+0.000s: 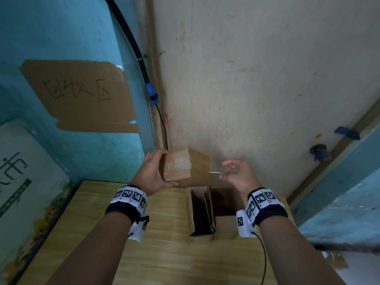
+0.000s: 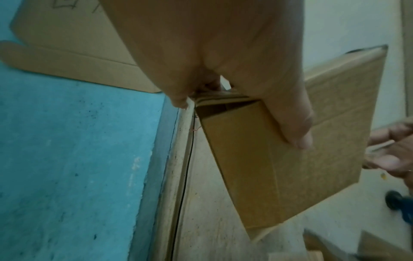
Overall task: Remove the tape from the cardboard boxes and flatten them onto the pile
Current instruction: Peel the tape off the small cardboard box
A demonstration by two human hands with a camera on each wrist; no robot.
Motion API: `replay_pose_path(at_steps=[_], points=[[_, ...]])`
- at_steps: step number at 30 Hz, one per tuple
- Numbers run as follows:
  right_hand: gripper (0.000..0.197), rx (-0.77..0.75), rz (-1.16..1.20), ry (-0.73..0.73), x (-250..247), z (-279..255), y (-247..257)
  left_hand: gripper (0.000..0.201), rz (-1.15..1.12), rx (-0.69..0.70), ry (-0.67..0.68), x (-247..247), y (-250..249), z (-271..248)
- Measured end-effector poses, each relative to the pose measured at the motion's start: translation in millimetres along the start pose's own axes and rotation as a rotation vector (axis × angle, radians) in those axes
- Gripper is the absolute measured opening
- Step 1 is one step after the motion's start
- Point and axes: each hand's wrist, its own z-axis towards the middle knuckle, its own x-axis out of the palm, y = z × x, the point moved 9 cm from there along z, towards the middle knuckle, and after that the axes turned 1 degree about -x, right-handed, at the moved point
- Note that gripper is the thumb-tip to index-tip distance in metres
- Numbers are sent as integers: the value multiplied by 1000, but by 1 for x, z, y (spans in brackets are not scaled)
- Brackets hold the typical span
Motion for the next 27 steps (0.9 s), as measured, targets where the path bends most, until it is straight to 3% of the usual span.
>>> replay_pose_path(at_steps=[4,7,10,15,18,22,27], points=[[20,-10,16,-41,7,5,-5,102,-90,2,18,4,-2,-2],[36,93,193,-60,16,7,-14,99,-82,33,30,8,-5,-2],[29,218,353,-54,20,5,-22,99,-94,2,50,11,3,-3],[16,303,545,-75,13,2,-23,96,-217,-39,118,21,18,-4],[23,361,830,-17,21,-1,-19,95,-234,-60,119,21,21,-6],[40,452,1028,27,31,1,-18,92,-295,-81,148,27,25,-11],[37,424,863,134,40,4,-1,89,-449,-106,130,33,26,-15]])
